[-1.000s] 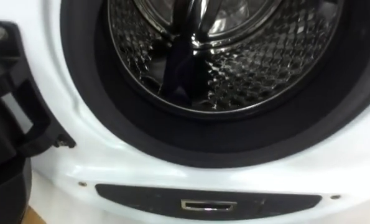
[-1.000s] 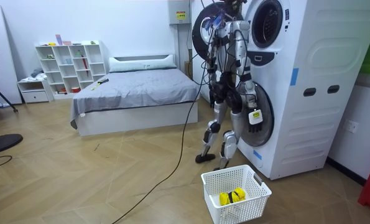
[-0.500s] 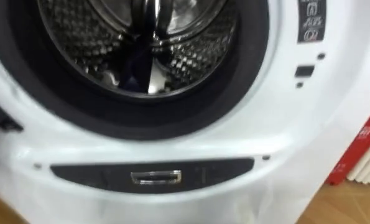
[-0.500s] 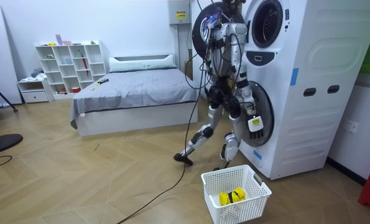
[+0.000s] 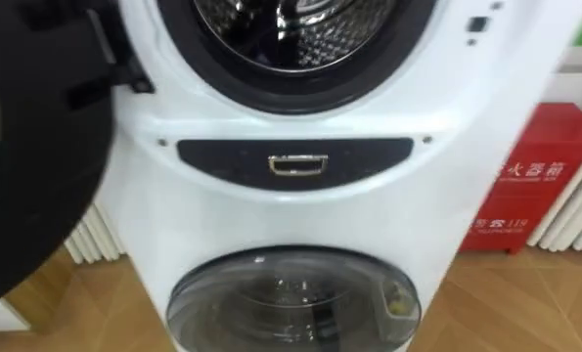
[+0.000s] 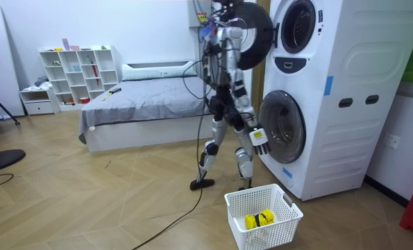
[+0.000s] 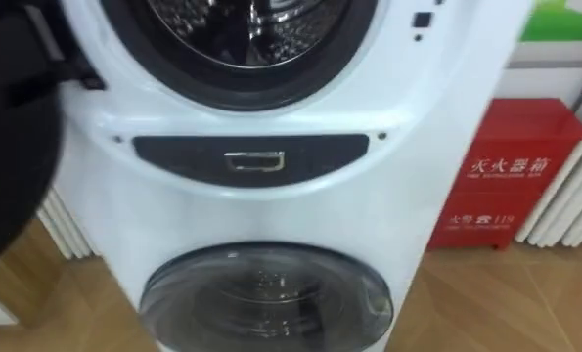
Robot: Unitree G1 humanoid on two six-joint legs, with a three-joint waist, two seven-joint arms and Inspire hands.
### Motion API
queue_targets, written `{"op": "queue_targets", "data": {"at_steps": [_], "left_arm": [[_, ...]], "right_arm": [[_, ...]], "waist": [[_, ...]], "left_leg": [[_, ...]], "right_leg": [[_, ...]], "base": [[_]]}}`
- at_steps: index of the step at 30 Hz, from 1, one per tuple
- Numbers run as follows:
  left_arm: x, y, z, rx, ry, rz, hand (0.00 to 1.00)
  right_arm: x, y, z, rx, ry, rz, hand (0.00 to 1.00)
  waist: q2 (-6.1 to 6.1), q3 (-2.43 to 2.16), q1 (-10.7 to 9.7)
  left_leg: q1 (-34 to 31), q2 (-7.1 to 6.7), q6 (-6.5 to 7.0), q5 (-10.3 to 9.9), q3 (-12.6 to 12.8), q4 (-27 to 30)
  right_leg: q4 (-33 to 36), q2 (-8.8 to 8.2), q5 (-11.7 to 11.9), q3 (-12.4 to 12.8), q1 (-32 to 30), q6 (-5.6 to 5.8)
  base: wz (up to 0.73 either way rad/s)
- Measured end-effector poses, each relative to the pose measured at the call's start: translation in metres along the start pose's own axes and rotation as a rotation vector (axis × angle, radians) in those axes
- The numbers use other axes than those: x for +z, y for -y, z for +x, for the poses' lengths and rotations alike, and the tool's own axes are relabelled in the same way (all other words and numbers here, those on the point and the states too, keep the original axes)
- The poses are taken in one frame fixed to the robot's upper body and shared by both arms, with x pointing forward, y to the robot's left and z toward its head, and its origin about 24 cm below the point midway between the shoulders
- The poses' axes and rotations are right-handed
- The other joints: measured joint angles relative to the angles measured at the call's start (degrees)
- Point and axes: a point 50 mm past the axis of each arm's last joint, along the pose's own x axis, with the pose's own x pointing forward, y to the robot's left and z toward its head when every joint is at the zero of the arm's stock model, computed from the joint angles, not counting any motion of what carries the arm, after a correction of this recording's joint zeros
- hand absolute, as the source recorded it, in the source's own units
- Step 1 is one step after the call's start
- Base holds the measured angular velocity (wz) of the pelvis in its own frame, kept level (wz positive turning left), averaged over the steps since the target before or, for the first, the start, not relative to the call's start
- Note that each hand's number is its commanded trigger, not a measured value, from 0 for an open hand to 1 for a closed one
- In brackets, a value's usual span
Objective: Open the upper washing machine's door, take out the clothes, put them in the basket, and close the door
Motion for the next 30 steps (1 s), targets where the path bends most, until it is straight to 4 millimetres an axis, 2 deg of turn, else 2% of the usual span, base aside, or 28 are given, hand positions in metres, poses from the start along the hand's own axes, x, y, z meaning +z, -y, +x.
{"op": "queue_targets", "data": {"at_steps": [1, 2, 3, 4, 5, 6, 8, 9, 11, 14, 19, 23, 25, 26, 28, 30], "left_arm": [[0.000, -0.001, 0.000, 0.004, 0.009, -0.001, 0.00], [0.000, -0.002, 0.000, 0.005, 0.011, -0.006, 0.00], [-0.002, -0.003, -0.001, 0.011, 0.009, -0.018, 0.00], [-0.003, -0.005, -0.001, 0.017, 0.006, -0.029, 0.00], [-0.006, -0.008, -0.002, 0.028, -0.001, -0.061, 0.00], [-0.011, -0.007, -0.002, 0.031, -0.011, -0.126, 0.00], [-0.013, -0.007, -0.002, 0.033, -0.018, -0.188, 0.00], [-0.016, -0.009, -0.003, 0.039, -0.022, -0.219, 0.00], [-0.016, -0.009, -0.003, 0.039, -0.021, -0.243, 0.00], [-0.015, -0.009, -0.003, 0.042, -0.001, -0.277, 0.00], [-0.018, -0.010, -0.004, 0.048, 0.009, -0.297, 0.00], [-0.019, -0.015, -0.005, 0.072, 0.018, -0.421, 0.00], [-0.019, -0.017, -0.005, 0.081, 0.022, -0.486, 0.00], [-0.019, -0.018, -0.005, 0.085, 0.029, -0.520, 0.00], [-0.013, -0.026, -0.006, 0.104, 0.067, -0.598, 0.00], [0.000, -0.040, -0.007, 0.131, 0.142, -0.689, 0.00]], "right_arm": [[-0.001, 0.002, 0.000, -0.006, -0.008, -0.012, 0.00], [-0.003, 0.004, -0.001, -0.009, -0.013, -0.013, 0.00], [-0.007, 0.004, -0.002, -0.011, -0.025, -0.015, 0.00], [-0.009, 0.004, -0.002, -0.010, -0.032, -0.022, 0.00], [-0.011, 0.002, -0.001, -0.004, -0.045, -0.045, 0.00], [-0.009, 0.001, 0.000, 0.004, -0.043, -0.067, 0.00], [-0.014, -0.001, -0.001, 0.015, -0.055, -0.092, 0.00], [-0.017, -0.003, -0.002, 0.024, -0.066, -0.107, 0.00], [-0.018, -0.003, -0.002, 0.029, -0.072, -0.119, 0.00], [-0.020, -0.004, -0.002, 0.032, -0.075, -0.129, 0.00], [-0.018, -0.004, -0.002, 0.035, -0.063, -0.130, 0.00], [-0.015, -0.004, -0.002, 0.042, -0.051, -0.129, 0.00], [-0.013, -0.003, -0.001, 0.039, -0.047, -0.131, 0.00], [-0.013, -0.001, -0.002, 0.031, -0.045, -0.124, 0.00], [-0.011, 0.003, -0.002, 0.014, -0.031, -0.091, 0.00], [-0.008, 0.009, -0.002, -0.010, -0.015, -0.072, 0.00]], "waist": [[-0.18, 0.00, 0.30], [-0.32, -0.02, 0.35], [-1.13, -0.15, 0.85], [-1.97, -0.23, 1.40], [-2.79, -0.22, 3.15], [-2.39, -0.06, 4.68], [-2.04, -0.08, 5.20], [-2.38, -0.01, 5.20], [-2.71, 0.16, 5.02], [-3.36, -0.09, 5.04], [-3.94, -0.07, 5.16], [-4.10, 0.34, 5.55], [-3.99, 0.81, 6.30], [-3.57, 0.87, 6.47], [-3.46, 0.91, 6.27], [-3.00, 0.90, 6.47]], "left_leg": [[0.09, 0.59, -0.57, 1.63, 1.91, -1.56], [0.11, 0.90, -0.98, 2.38, 2.87, -2.27], [0.26, 0.68, -1.60, 3.74, 4.33, -3.64], [0.37, 0.31, -1.88, 4.12, 4.67, -4.08], [0.53, -0.29, -2.81, 4.60, 5.60, -4.14], [0.23, -0.38, -2.91, 4.77, 6.35, -4.02], [0.20, 0.21, -3.06, 5.03, 5.72, -4.41], [0.30, 0.77, -3.34, 5.21, 5.80, -4.43], [0.19, 1.19, -3.48, 5.27, 5.87, -4.39], [0.04, 1.78, -3.80, 5.19, 5.85, -4.32], [-0.02, 2.26, -4.17, 5.01, 5.04, -4.21], [0.22, 2.55, -4.30, 4.93, 3.84, -4.04], [0.97, 2.60, -4.31, 4.93, 3.55, -4.18], [1.15, 2.59, -4.30, 4.93, 3.22, -4.18], [1.09, 2.41, -4.30, 4.93, 1.51, -4.16], [0.94, 2.26, -4.30, 4.93, 0.80, -4.19]], "right_leg": [[3.68, -1.32, -4.47, 0.15, 2.79, 0.66], [4.86, -1.81, -6.25, 0.52, 4.65, 1.11], [4.98, -2.49, -9.16, 1.71, 8.19, 2.08], [3.71, -2.68, -10.15, 2.16, 9.53, 2.64], [-1.69, -2.01, -10.94, 3.01, 10.86, 2.98], [-5.50, -0.91, -10.17, 3.36, 11.59, 1.48], [-8.86, 0.96, -8.34, 4.51, 12.28, 0.67], [-10.09, 1.67, -7.57, 4.68, 12.76, 0.30], [-11.06, 2.21, -7.02, 4.70, 12.98, -0.02], [-12.14, 2.89, -6.65, 4.78, 13.00, -0.24], [-13.38, 3.39, -6.58, 3.60, 13.95, -0.36], [-14.76, 3.80, -6.52, 3.18, 14.95, -0.47], [-14.80, 3.89, -6.52, 3.21, 15.58, -0.47], [-14.86, 3.90, -6.52, 3.17, 15.78, -0.48], [-14.90, 3.82, -6.53, 3.03, 15.93, -0.47], [-14.89, 3.69, -6.55, 2.80, 16.01, -0.44]], "base": [[0.60], [0.54], [0.31], [-0.06], [-0.65], [-0.77], [-0.55], [-0.33], [-0.18], [-0.04], [0.04], [0.01], [-0.09], [-0.03], [0.06], [0.07]]}}
